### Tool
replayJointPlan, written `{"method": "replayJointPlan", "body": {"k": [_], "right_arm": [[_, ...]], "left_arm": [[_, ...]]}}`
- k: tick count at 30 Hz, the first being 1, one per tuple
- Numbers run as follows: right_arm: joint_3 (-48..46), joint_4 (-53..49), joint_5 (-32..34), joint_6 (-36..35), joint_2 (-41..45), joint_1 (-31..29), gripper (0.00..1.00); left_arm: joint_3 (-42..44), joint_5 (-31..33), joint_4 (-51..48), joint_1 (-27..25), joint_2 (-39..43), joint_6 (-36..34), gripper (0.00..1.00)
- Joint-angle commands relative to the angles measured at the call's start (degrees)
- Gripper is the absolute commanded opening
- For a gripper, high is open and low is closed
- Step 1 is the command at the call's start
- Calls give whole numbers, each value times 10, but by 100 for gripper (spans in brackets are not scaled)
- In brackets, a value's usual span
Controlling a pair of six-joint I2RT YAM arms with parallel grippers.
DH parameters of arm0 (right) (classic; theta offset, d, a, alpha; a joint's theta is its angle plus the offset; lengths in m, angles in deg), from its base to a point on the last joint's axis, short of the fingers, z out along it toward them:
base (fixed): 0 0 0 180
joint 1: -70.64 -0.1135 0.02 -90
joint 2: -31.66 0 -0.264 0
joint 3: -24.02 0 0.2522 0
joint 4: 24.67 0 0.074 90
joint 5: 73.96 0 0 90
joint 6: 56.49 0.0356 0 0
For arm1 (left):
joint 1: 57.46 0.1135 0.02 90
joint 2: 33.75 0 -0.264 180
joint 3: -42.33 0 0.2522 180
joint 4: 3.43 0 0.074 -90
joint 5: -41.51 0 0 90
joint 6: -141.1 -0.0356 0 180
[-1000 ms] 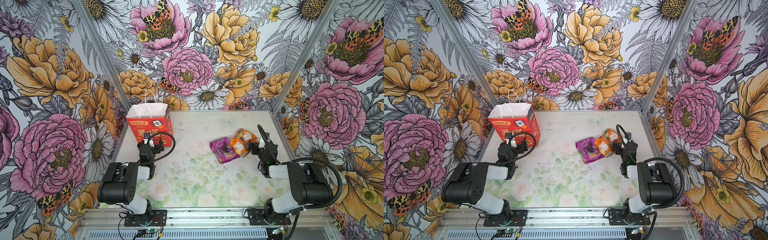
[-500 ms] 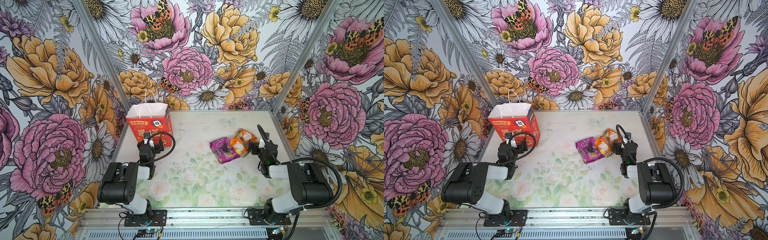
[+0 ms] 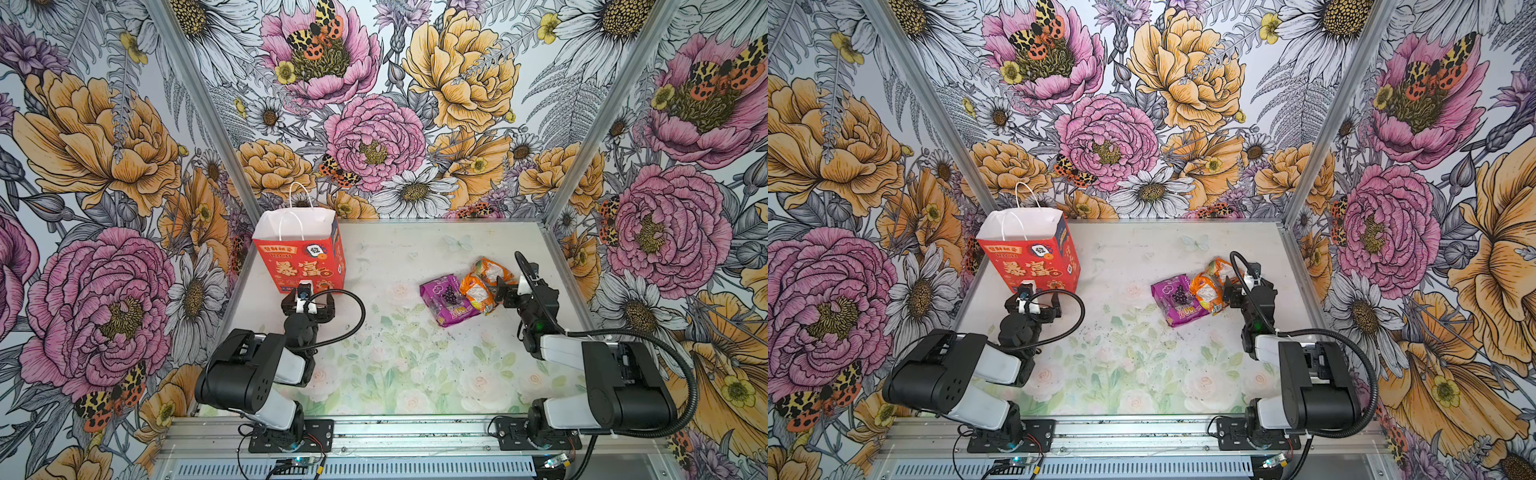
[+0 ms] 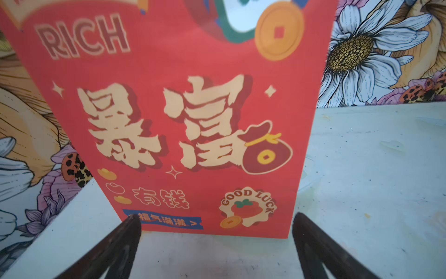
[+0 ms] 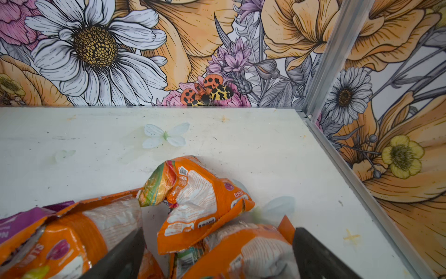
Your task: Place the snacks into the paper bag
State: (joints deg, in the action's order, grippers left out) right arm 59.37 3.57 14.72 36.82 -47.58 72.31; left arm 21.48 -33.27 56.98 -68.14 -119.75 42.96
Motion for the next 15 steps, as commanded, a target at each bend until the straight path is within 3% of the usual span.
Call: {"method": "replayJointPlan", "body": {"k": [1, 4, 6, 11, 15], "right_arm": [[29, -81, -26, 0, 38, -7, 97], [43, -133, -42, 15, 73, -11, 96], [64, -179, -58, 26, 98, -16, 95], [142, -334, -89, 30, 141, -43, 95], [201, -414, -144, 30, 157, -59, 95]], "left_arm": [[11, 81, 60, -32, 48, -45, 99], [20, 126, 32, -59, 111, -47, 99], [13, 130, -45, -64, 180, -12, 99], [-114, 139, -494, -61, 370, 119, 99], [-169, 174, -642, -64, 467, 171, 99]]}}
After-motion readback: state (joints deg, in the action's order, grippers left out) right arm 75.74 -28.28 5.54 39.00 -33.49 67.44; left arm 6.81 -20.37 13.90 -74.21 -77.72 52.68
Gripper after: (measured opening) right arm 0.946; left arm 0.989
